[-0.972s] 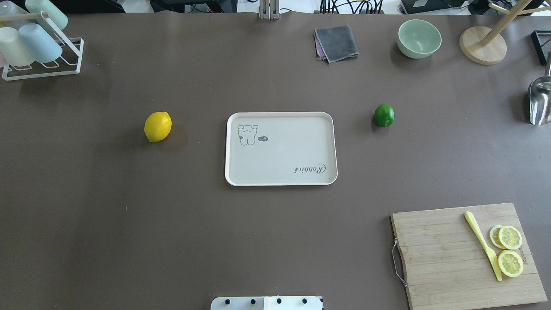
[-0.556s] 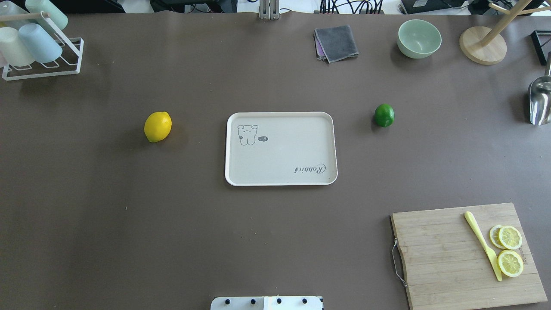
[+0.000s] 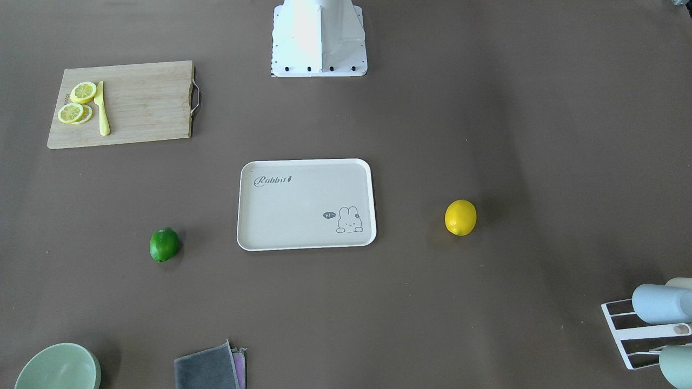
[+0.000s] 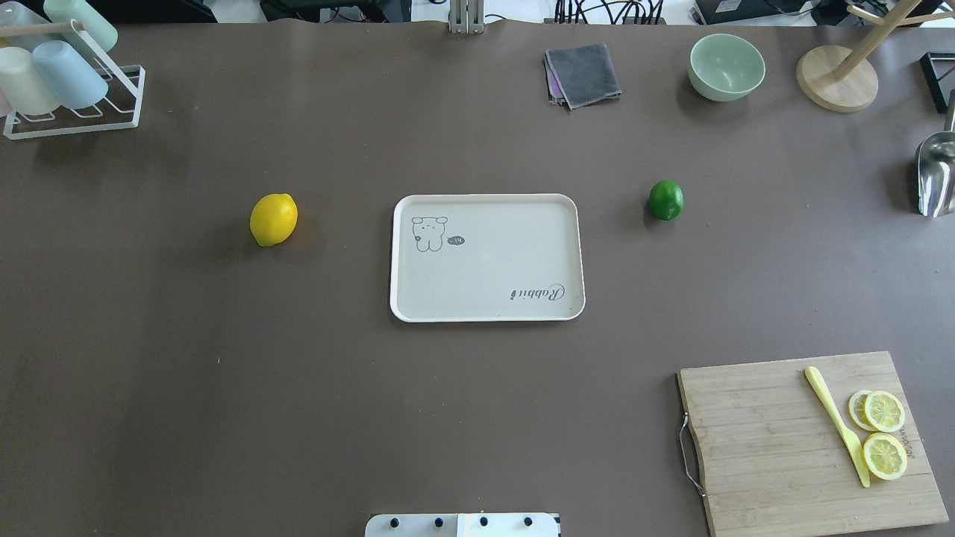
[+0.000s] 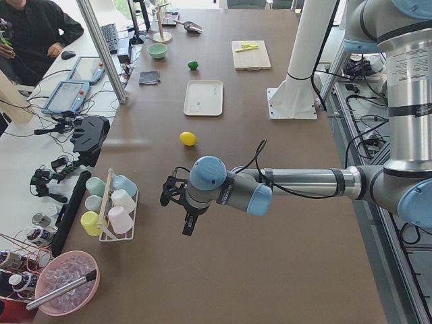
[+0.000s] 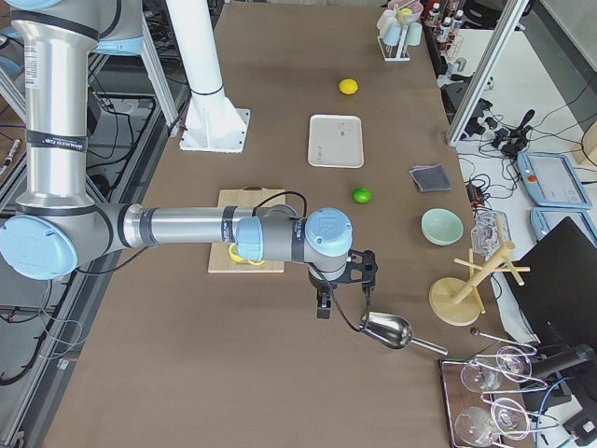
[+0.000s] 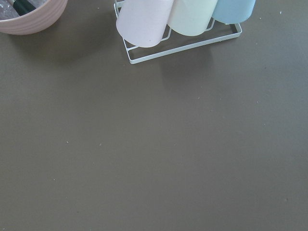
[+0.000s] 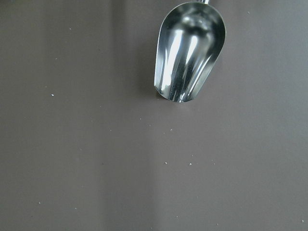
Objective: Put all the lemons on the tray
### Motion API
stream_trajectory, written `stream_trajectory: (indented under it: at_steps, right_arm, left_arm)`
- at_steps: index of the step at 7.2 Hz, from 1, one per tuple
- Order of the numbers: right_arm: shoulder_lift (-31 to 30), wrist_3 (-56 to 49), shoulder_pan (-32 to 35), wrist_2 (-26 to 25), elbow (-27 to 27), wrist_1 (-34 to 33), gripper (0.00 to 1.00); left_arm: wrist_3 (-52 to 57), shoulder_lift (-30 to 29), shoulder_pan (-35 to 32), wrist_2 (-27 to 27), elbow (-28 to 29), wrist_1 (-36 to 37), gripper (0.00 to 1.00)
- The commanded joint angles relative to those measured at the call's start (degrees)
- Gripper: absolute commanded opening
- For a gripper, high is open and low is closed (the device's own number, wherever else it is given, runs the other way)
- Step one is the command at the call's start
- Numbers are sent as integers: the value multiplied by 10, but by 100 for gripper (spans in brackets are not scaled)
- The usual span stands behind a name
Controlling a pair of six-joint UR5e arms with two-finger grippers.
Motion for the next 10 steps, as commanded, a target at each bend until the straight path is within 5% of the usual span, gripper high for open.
stream_trajectory:
  at_steps: [1, 4, 7, 10]
  right_arm:
    - [1, 2, -1, 28, 4, 3, 100]
    - [2, 28, -48, -14, 5, 96, 100]
    - [14, 204, -121, -16, 6, 237, 100]
    - [33, 311, -231, -108, 11, 320, 100]
  left_arm:
    - [0, 1, 0, 0, -1, -3, 98]
    - [-71, 4, 2, 1, -3, -33, 98]
    - [-156, 4, 5, 0, 0, -92, 98]
    - [-241, 2, 26, -22, -4, -133, 98]
